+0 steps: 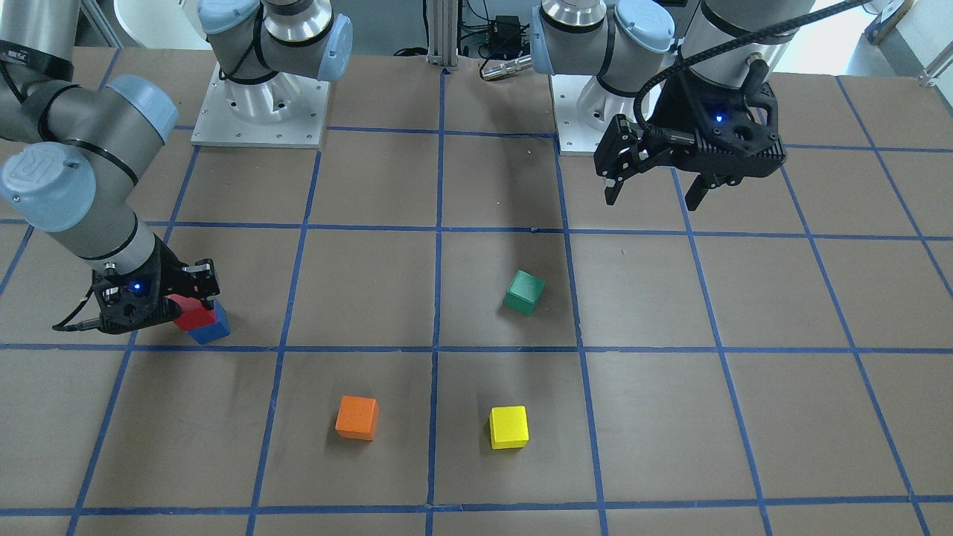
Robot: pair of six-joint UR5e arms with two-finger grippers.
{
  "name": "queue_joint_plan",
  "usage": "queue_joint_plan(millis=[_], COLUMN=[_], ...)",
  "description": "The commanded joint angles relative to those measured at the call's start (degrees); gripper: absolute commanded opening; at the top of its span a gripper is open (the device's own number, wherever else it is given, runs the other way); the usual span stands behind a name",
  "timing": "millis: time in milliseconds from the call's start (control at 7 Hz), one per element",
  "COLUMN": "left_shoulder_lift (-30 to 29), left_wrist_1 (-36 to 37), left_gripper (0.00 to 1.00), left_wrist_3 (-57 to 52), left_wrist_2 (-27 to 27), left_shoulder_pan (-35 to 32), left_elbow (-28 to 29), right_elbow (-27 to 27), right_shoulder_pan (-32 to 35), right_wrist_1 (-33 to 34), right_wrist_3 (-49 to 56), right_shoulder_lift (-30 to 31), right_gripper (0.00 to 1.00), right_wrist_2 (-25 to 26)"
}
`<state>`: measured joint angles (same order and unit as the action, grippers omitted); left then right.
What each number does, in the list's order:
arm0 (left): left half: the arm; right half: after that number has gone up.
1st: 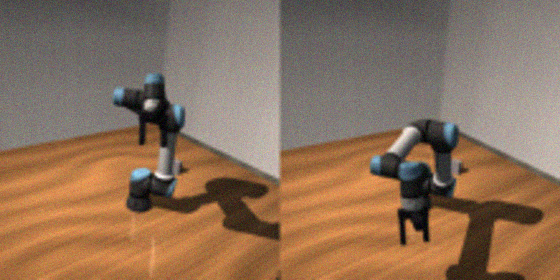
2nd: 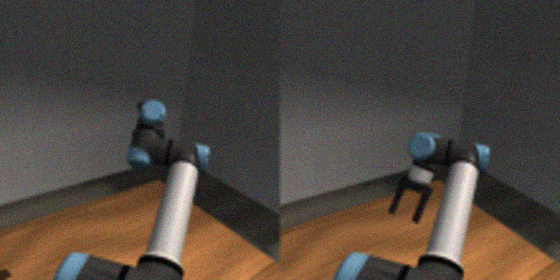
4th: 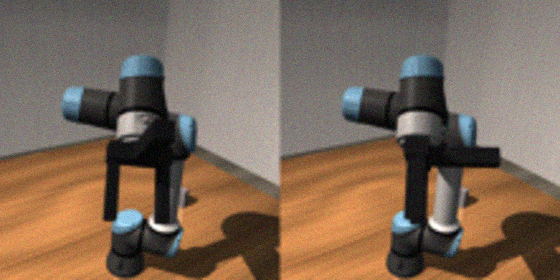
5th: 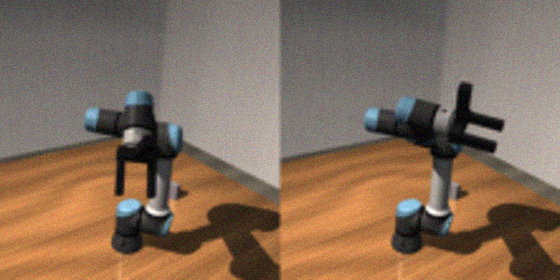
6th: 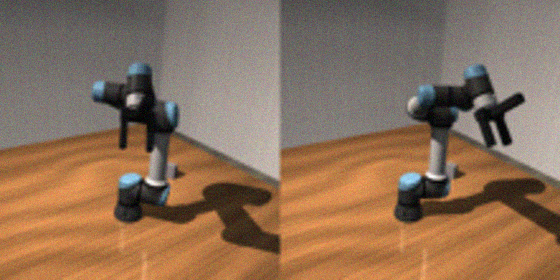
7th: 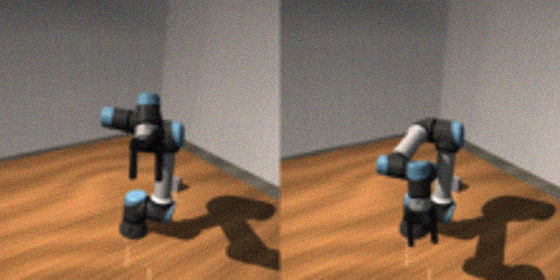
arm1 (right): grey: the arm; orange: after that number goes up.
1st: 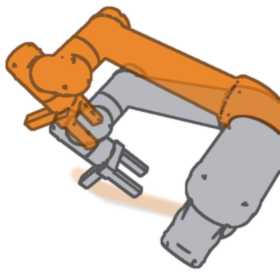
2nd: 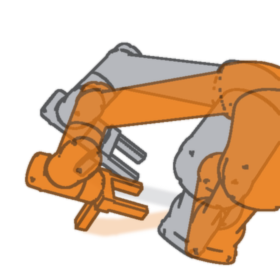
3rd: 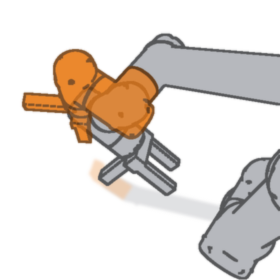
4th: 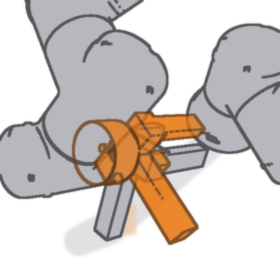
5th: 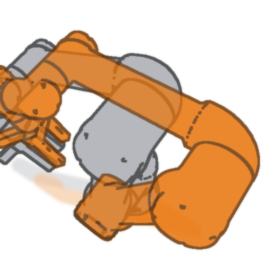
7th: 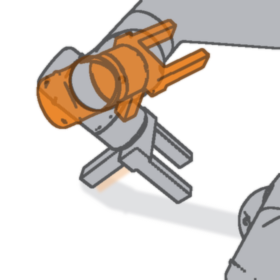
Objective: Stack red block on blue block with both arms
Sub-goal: 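Lower the red cube onto the blue cube with the right gripper, then open the right gripper and raise it off the stack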
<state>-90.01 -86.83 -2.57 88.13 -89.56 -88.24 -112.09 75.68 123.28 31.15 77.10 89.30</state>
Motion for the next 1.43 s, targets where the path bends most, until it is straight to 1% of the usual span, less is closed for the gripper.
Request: queue_joint_plan(millis=[0, 286, 429, 571, 714, 857, 1000, 1143, 1286], left_shoulder_lift=[0.01, 0.01, -0.07, 0.01, -0.07, 0.01, 0.01, 0.01, 0.01], left_wrist_1=[0.0, 0.0, 0.09, 0.0, 0.09, 0.09, 0.09, 0.09, 0.09], left_gripper=[1.0, 1.0, 1.0, 1.0, 1.0, 1.0, 1.0, 1.0, 1.0], left_wrist_3=[0.02, 0.02, 0.02, 0.02, 0.02, 0.02, 0.02, 0.02, 0.02], left_wrist_2=[-0.07, -0.07, 0.02, 0.02, 0.02, 0.02, 0.02, 0.02, -0.07], left_shoulder_pan=[0.0, 0.0, 0.0, 0.0, 0.0, 0.0, 0.0, 0.0, 0.0], left_elbow=[0.09, 0.09, 0.09, 0.09, 0.09, 0.09, 0.09, 0.09, 0.09], right_elbow=[-0.15, 0.2, 0.55, 0.64, 2.21, 5.18, 9.13, 13.26, 16.26], right_shoulder_pan=[0.0, 0.0, 0.0, 0.0, 0.0, 0.26, 0.44, 0.7, 2.44], right_wrist_1=[0.74, 0.3, -0.22, -3.28, -9.66, -16.6, -24.41, -30.75, -35.17], right_wrist_3=[-0.47, -0.65, -0.83, -2.39, -6.76, -14.2, -18.36, -20.49, -27.3], right_shoulder_lift=[-0.02, 0.5, 1.72, 5.13, 8.99, 12.95, 15.42, 16.06, 16.24], right_gripper=[1.0, 1.0, 1.0, 1.0, 1.0, 1.0, 1.0, 1.0, 1.0], right_wrist_2=[0.26, 0.62, 0.7, 0.62, 0.7, 0.62, 0.62, 0.7, 0.44])
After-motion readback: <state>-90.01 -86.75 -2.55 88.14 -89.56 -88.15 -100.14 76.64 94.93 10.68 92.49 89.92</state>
